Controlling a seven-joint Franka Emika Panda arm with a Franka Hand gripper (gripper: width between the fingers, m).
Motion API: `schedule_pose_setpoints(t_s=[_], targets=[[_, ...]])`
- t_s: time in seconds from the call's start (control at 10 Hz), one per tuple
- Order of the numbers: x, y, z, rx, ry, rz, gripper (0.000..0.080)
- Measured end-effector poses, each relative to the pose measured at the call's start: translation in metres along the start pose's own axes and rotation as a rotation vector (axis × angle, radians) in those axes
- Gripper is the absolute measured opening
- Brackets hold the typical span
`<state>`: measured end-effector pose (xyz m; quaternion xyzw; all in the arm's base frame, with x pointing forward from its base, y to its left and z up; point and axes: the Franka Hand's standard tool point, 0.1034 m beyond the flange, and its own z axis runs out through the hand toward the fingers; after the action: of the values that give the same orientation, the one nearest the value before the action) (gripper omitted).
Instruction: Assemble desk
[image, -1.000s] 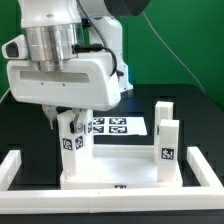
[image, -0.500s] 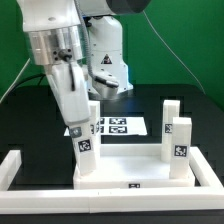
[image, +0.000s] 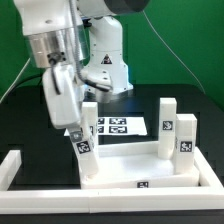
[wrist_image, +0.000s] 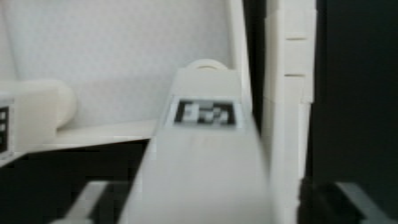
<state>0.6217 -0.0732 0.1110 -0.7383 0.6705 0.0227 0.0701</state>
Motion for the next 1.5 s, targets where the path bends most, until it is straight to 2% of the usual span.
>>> schedule_pose_setpoints(t_s=[0.1, 0.2, 0.3, 0.6, 0.7, 0.8, 1.1, 1.4, 1.5], targets=[[-0.005, -0.004, 0.001, 0.013, 0.038, -0.197, 0.0517], [-0.014, -0.006, 0.001, 0.003, 0.056, -0.403, 0.0625], [-0.018, -0.007, -0.003, -0.003, 0.064, -0.563, 0.0642], [-0.014, -0.006, -0.002, -0.011, 0.065, -0.717, 0.0649], [-0.015, -0.003, -0.005, -0.014, 0.047, -0.711, 0.0649], [-0.015, -0.001, -0.015, -0.014, 0.029, -0.706, 0.0649], [-0.004, -0.002, -0.040, 0.015, 0.022, -0.693, 0.0649], [0.021, -0.015, -0.053, 0.043, 0.064, -0.834, 0.0649], [0.028, -0.016, -0.053, 0.054, 0.077, -0.865, 0.0649]])
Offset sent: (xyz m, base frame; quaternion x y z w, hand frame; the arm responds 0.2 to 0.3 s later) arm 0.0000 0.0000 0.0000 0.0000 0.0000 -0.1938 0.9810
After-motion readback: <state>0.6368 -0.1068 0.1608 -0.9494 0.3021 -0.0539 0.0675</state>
